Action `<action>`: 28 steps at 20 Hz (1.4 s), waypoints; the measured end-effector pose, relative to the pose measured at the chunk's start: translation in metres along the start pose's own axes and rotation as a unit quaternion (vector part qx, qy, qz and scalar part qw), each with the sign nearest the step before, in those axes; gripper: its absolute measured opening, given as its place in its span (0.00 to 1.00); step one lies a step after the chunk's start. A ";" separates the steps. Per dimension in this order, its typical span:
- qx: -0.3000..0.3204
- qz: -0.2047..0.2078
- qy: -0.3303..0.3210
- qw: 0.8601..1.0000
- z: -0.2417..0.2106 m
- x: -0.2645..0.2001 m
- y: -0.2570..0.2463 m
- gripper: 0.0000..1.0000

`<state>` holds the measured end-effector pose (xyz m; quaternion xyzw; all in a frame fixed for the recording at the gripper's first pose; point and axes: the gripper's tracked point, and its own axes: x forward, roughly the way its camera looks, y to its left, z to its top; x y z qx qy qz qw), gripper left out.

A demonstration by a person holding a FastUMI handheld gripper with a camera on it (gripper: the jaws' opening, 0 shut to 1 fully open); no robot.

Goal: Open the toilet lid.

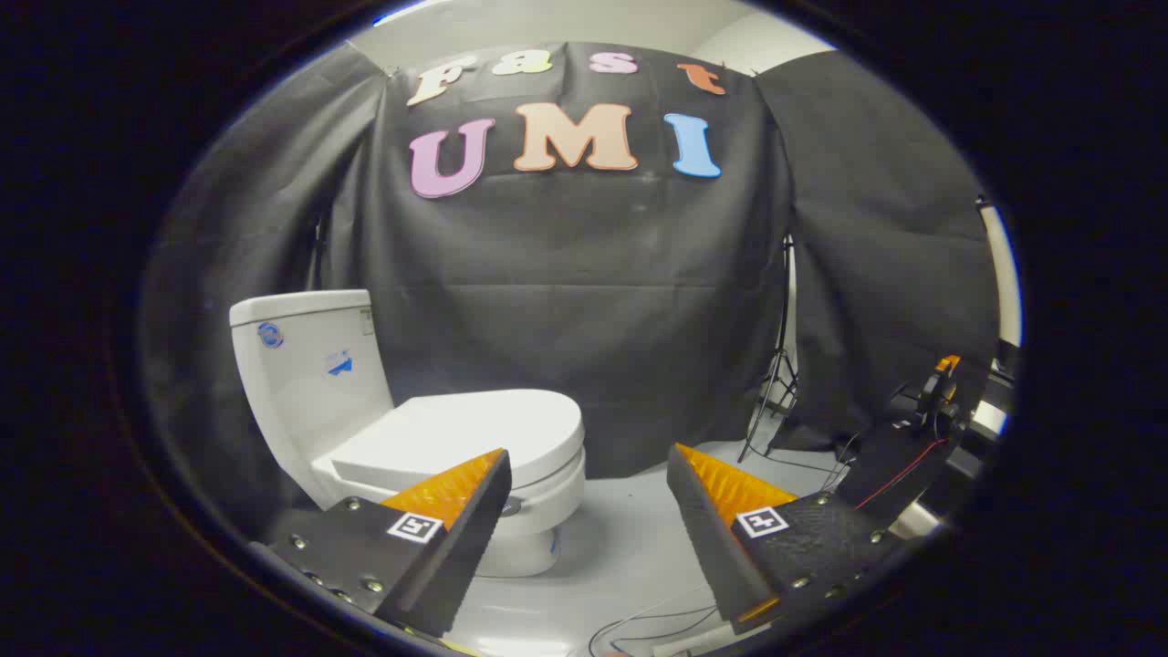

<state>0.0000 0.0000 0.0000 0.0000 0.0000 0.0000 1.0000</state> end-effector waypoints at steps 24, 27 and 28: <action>0.083 0.023 0.043 0.995 -0.007 0.036 0.025 1.00; 0.106 0.029 0.056 0.992 -0.013 0.046 0.033 1.00; 0.115 0.030 0.062 0.991 -0.016 0.052 0.036 1.00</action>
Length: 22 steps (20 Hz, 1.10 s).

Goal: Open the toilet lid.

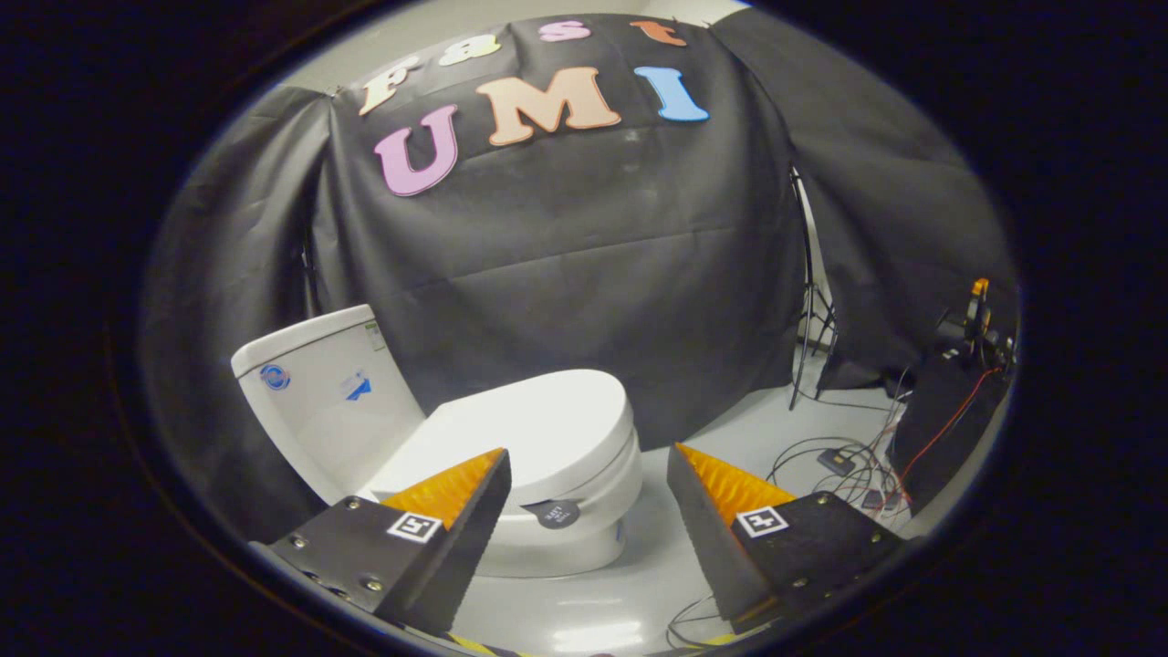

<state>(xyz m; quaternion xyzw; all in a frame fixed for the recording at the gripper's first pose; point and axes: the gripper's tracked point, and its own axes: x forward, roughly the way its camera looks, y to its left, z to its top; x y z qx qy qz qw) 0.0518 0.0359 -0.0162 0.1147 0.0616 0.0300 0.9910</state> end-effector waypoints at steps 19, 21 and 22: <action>0.353 -0.042 0.231 0.906 -0.124 0.085 0.007 0.95; 0.353 -0.038 0.235 0.905 -0.126 0.093 0.009 0.96; 0.353 -0.039 0.240 0.903 -0.128 0.095 0.010 0.96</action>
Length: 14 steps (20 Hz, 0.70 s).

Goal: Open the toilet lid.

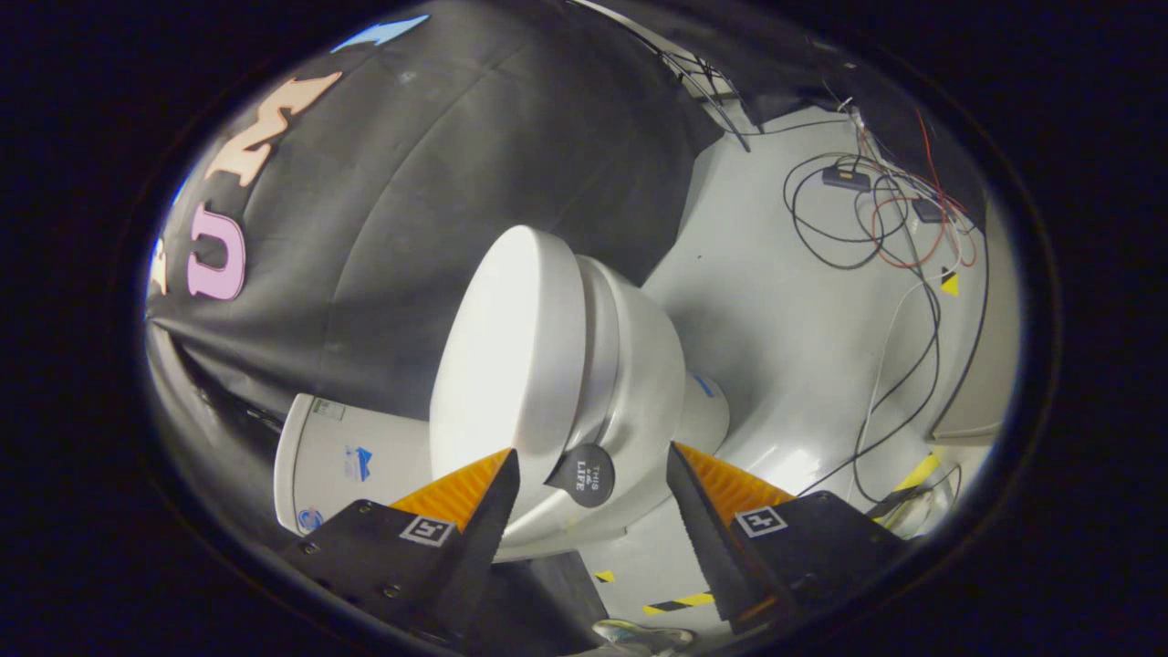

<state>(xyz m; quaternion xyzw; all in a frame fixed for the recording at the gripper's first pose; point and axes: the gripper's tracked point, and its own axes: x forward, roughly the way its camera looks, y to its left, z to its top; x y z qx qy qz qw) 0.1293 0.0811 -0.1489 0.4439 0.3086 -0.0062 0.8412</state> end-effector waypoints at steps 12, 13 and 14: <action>0.050 -0.011 0.031 0.998 -0.010 0.029 -0.003 0.41; 0.060 -0.003 0.036 0.998 -0.011 0.027 0.000 0.22; 0.065 -0.002 0.041 0.997 -0.012 0.031 0.001 0.22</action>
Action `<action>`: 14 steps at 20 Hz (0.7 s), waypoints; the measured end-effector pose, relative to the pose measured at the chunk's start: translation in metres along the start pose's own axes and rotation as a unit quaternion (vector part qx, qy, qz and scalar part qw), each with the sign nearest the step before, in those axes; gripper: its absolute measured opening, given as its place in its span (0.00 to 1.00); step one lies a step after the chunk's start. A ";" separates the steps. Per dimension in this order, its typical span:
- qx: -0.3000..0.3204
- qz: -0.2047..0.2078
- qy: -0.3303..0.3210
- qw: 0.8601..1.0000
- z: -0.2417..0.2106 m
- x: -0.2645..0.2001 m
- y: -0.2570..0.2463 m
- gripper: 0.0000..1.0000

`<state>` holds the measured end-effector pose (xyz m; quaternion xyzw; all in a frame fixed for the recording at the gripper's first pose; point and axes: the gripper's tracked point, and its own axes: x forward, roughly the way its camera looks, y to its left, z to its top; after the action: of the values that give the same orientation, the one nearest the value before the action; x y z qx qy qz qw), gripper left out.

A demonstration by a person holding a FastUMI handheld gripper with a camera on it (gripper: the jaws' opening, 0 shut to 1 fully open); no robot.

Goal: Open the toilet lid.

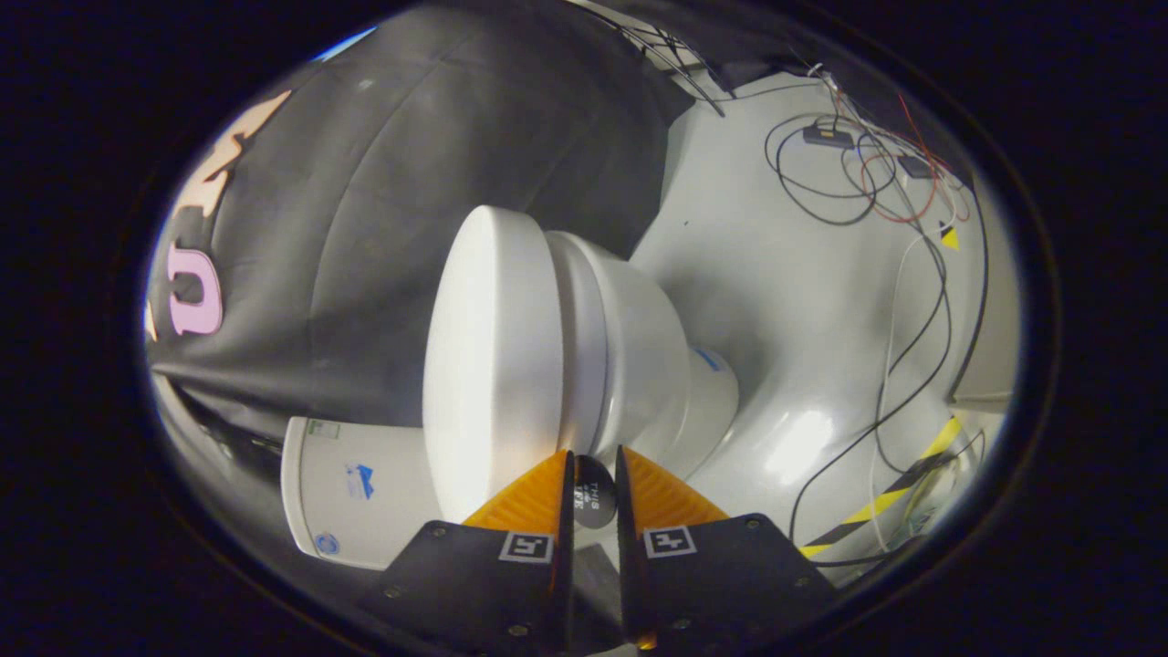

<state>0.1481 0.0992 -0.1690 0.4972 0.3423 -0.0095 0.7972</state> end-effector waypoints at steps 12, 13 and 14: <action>0.016 0.062 -0.004 0.998 -0.005 -0.011 0.010 0.01; 0.016 0.063 -0.005 0.998 -0.004 -0.012 0.011 0.01; 0.006 0.061 -0.005 0.998 -0.003 -0.014 0.012 0.01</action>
<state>0.1395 0.1029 -0.1528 0.5215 0.3072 0.0347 0.7953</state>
